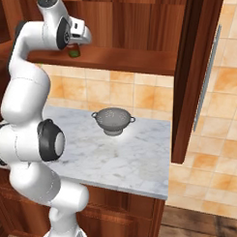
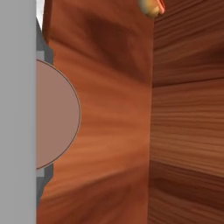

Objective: Pick the canned food and cereal from the counter and place them in the cabinets closest to them.

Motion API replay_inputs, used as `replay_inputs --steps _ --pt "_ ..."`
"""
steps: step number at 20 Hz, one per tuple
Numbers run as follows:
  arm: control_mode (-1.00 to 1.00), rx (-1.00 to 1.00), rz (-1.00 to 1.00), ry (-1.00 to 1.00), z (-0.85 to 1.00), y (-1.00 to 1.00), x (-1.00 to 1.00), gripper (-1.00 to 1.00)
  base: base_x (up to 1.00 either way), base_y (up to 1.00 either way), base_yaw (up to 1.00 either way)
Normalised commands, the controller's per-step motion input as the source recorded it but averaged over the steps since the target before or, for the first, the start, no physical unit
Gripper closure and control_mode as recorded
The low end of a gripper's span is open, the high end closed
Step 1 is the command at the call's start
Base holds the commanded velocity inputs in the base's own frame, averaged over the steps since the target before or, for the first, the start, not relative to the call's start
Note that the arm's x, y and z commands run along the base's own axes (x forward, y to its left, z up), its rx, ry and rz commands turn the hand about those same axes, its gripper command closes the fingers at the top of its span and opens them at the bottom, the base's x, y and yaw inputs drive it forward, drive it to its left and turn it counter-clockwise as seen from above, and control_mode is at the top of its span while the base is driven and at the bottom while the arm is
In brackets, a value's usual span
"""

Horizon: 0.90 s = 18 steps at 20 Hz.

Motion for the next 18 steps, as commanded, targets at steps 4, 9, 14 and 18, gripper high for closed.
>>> replay_inputs --steps 4,9,14,18 --pt "-1.0 0.0 0.0 0.0 0.0 0.03 0.54 1.0 0.0 0.0 0.0" --pt "-1.0 0.0 0.0 0.0 0.0 0.02 0.37 -1.0 0.0 0.0 0.0" --pt "-1.0 0.0 0.0 0.0 0.0 0.0 0.03 -1.0 0.0 0.0 0.0" --pt "-1.0 0.0 0.0 -0.03 0.04 0.0 -0.02 -1.0 0.0 0.0 0.0"
